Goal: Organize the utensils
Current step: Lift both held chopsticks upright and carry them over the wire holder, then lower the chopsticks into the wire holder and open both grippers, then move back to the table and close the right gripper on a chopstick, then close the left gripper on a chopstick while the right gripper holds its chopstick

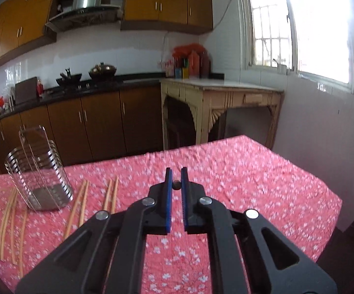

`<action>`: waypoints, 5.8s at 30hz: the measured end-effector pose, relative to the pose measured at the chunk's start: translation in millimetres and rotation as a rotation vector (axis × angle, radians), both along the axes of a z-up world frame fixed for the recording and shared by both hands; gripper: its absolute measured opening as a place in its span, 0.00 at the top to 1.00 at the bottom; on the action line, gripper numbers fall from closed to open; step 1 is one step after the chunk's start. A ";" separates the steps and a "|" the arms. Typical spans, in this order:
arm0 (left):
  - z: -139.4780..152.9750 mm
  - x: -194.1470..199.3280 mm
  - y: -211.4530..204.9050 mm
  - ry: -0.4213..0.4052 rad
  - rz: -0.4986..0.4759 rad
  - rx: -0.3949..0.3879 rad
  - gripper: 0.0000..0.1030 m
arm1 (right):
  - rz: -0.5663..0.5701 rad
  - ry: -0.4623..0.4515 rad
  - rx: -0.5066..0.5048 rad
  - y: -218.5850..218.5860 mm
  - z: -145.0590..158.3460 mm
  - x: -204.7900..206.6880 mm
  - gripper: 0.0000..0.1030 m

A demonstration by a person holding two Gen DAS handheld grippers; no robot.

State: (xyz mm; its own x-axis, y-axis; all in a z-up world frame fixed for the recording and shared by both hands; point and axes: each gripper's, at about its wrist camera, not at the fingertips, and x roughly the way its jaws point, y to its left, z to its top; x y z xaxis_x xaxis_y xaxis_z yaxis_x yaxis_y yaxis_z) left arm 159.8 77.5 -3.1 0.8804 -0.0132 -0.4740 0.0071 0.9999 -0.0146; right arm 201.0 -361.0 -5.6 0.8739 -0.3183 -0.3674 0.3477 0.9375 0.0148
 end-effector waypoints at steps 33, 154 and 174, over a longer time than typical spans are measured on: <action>132.0 13.8 -21.7 -0.290 -0.019 -0.069 0.93 | 0.259 -0.277 0.113 24.4 167.0 -2.5 0.93; -115.3 66.8 -17.4 0.407 0.091 0.029 0.93 | -0.003 0.470 0.260 -15.6 -135.6 78.3 0.92; -113.0 62.3 -3.6 0.387 0.057 0.020 0.50 | -0.013 0.457 0.201 -15.2 -138.0 73.5 0.92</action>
